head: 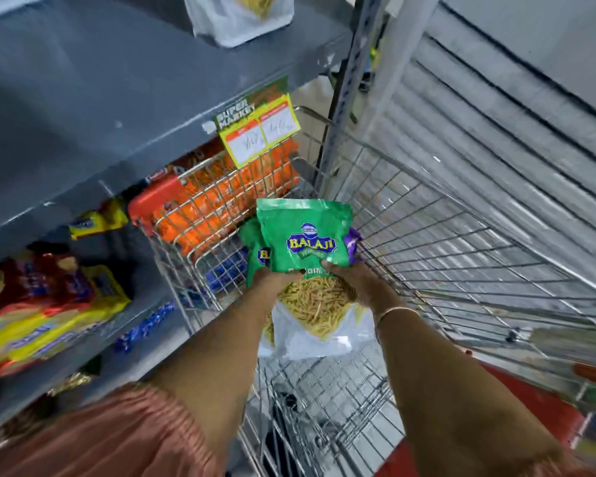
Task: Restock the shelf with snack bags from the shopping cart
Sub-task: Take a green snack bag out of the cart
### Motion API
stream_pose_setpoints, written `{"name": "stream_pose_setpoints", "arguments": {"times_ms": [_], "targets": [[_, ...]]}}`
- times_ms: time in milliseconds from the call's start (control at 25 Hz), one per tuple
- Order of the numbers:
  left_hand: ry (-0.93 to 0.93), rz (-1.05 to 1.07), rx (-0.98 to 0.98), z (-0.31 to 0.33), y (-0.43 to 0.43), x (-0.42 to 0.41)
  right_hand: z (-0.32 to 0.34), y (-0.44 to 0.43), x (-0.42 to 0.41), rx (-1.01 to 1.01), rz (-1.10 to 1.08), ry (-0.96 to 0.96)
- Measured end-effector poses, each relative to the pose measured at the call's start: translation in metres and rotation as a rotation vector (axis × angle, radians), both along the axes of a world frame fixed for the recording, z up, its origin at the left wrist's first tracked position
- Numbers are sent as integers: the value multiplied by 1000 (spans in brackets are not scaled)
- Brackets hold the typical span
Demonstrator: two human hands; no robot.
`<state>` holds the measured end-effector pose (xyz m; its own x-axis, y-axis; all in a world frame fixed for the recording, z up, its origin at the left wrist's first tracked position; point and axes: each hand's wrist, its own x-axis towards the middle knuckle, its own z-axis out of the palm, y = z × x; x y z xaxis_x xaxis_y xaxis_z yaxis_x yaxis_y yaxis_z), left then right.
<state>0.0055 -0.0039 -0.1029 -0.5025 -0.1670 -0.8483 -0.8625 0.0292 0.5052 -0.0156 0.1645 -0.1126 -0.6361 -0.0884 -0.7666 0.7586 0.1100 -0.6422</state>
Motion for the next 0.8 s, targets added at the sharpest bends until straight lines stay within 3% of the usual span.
{"name": "stream_pose_setpoints", "arguments": {"times_ms": [160,400,560,640,800], "targets": [[60,91,53,-6,-10,6,31,-4,5,-77,15,56],[245,19,151,138,-15,5,122,-8,-1,-57,56,270],[458,-57,158,222,-27,5,237,-20,2,14,133,391],[547,-47,100,255,-44,2,293,-33,3,-1,192,470],[738,54,-243,325,-104,4,368,-93,-9,-24,254,659]]}}
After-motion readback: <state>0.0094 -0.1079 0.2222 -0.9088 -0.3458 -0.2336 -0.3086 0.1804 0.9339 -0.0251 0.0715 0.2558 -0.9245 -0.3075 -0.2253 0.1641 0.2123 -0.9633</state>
